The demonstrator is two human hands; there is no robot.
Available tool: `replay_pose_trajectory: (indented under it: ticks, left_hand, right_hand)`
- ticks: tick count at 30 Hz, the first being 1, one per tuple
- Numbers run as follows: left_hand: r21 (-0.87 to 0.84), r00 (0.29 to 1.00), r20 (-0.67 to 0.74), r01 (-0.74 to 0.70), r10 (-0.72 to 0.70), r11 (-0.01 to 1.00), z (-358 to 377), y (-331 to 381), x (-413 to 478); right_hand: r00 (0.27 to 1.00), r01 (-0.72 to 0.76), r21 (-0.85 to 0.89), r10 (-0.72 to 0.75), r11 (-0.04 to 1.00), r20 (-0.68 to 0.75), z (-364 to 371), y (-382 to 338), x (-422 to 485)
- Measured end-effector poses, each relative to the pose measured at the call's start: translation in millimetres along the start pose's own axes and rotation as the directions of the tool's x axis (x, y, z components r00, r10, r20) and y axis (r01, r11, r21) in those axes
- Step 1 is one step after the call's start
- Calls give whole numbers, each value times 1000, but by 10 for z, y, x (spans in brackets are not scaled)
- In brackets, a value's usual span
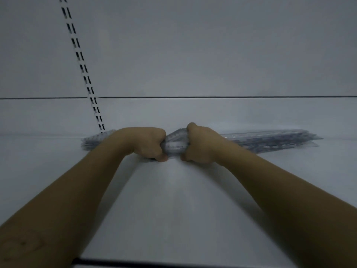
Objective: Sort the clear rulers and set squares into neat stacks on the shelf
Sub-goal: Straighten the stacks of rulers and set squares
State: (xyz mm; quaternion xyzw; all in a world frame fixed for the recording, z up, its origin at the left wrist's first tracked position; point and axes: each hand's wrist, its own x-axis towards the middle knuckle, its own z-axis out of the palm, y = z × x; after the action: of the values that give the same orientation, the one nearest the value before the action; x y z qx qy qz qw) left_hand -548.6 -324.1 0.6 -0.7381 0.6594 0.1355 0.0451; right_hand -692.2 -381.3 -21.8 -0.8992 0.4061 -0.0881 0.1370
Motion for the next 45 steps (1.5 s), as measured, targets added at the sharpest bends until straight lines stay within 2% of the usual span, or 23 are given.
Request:
replay_pose_trajectory:
  ticks: [6,9,12,15,20,26,31,35,39,41,45]
  left_hand:
    - [20,997,-76,-10,11,1000,44,12,-1]
    - [8,994,-100,-32,33,999,67,-23,14]
    - [5,985,-165,-55,55,998,87,-85,47]
    - [-26,978,-188,-92,85,995,82,-124,61]
    - [-108,975,-171,-159,140,981,66,-130,56]
    - [-121,979,-135,-169,153,978,92,-178,100]
    - [-139,987,-111,-130,115,982,182,-156,174]
    - [-205,980,-139,-170,143,964,193,-140,193]
    - [-210,979,-124,-187,164,960,192,-113,199]
    - [-187,979,-125,-184,162,965,184,-107,200]
    - [-173,978,-155,-165,139,971,190,-39,172]
  right_hand:
    - [999,-37,51,37,998,-3,34,11,-43]
    - [998,-32,172,23,985,54,-19,14,-72]
    - [998,-16,278,31,960,-47,-32,36,-48]
    - [985,0,247,42,969,-167,-18,32,-31]
    - [967,37,236,24,971,-252,14,-9,-39]
    - [984,51,193,-16,980,-178,57,-42,-58]
    - [998,40,340,-19,940,-64,200,-102,-78]
    - [996,25,481,17,876,-83,228,-134,-59]
    - [992,29,535,41,845,-120,255,-126,-45]
    - [986,34,532,57,846,-154,250,-102,-46]
    - [984,19,421,57,907,-166,196,-47,-39]
